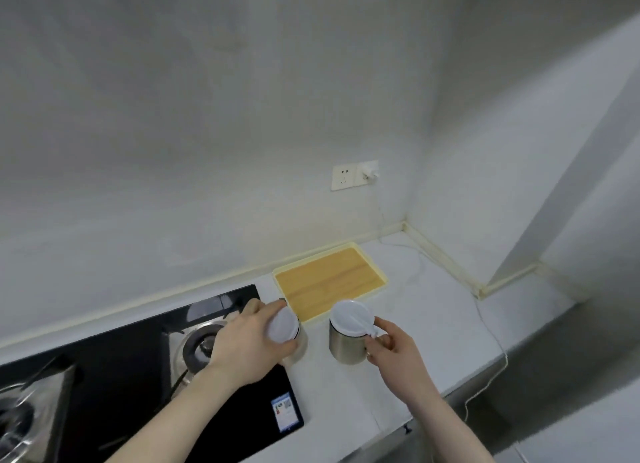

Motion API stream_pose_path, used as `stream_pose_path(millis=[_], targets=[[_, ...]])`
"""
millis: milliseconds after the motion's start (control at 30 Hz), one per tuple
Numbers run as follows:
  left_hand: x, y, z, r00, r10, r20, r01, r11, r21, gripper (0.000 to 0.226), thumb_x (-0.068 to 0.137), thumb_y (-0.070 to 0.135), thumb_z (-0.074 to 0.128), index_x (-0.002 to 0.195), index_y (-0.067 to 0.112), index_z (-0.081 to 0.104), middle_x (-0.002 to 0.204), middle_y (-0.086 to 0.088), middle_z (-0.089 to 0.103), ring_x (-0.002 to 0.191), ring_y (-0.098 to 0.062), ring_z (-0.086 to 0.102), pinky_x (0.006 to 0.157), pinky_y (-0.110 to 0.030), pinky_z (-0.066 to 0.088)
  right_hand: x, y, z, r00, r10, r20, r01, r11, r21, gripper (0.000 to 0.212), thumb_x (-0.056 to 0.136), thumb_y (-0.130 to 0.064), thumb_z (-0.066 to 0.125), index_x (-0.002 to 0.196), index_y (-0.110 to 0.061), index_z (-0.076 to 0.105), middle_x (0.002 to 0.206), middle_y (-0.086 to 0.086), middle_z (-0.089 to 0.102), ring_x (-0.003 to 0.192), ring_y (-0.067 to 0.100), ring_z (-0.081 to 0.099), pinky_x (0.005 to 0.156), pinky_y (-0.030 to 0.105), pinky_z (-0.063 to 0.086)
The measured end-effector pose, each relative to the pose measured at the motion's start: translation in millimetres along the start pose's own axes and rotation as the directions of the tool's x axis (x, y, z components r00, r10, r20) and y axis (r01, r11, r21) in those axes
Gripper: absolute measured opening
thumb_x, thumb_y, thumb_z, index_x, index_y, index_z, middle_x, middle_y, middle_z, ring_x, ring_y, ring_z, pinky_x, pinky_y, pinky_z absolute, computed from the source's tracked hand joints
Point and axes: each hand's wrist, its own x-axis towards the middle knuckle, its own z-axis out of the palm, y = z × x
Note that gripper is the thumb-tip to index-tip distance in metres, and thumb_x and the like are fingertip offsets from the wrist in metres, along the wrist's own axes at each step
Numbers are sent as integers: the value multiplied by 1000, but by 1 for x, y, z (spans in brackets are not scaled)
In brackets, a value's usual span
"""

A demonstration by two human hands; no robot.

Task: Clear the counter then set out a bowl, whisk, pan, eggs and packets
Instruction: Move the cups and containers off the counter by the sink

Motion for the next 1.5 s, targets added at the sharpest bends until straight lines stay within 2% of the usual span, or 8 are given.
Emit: stream_pose_path(millis=[200,367,633,833,1133,1267,1433,1500], targets=[[8,25,25,993,-115,-36,114,993,-14,79,65,72,57,140,53,40,120,18,47,106,-18,63,84,-35,53,51,0,-27,996,8,88,1,995,-96,59,67,-49,62,125,-36,63,72,-2,60,66,10,59,72,34,51],[27,24,34,990,-138,15,138,990,13,81,68,71,58,143,51,38,127,17,45,108,-19,63,88,-36,53,76,8,-24,996,60,73,-57,998,-39,52,73,-53,64,122,-32,65,65,0,59,73,15,68,91,46,57],[93,22,55,979,-155,134,145,986,85,77,75,69,58,145,46,36,131,9,44,111,-23,62,88,-37,53,104,23,-20,993,115,-6,-115,993,39,31,94,-38,64,121,-25,67,78,6,73,86,28,71,89,52,58],[136,25,82,961,-231,152,206,965,164,76,82,63,57,148,37,32,134,2,43,109,-29,62,76,-35,52,132,34,-26,987,158,27,-159,987,31,42,89,-46,64,126,-26,65,66,-6,68,79,19,69,91,51,58],[189,42,111,941,-305,147,282,947,156,80,82,52,61,152,35,26,136,-1,39,106,-29,62,74,-35,52,184,44,-51,978,186,89,-192,980,55,38,88,-47,65,121,-26,68,63,-10,65,76,16,68,95,52,56],[206,47,126,924,-341,172,313,935,170,80,82,46,61,152,34,25,136,-1,39,104,-31,61,76,-36,50,208,45,-57,970,199,142,-205,978,29,50,79,-59,61,118,-29,67,61,-16,61,71,12,60,93,49,56],[215,45,147,902,-388,186,350,913,209,76,87,46,61,151,32,23,134,-1,39,104,-30,60,77,-38,52,234,41,-55,966,173,192,-175,985,-7,30,100,-30,49,121,-16,65,59,-18,54,65,11,52,91,48,55],[214,44,154,892,-403,207,360,908,216,77,88,44,63,151,32,21,135,-2,39,107,-31,58,80,-39,54,242,39,-52,963,151,224,-147,989,-36,29,99,-25,45,119,-25,66,60,-18,54,68,13,52,86,44,55]])
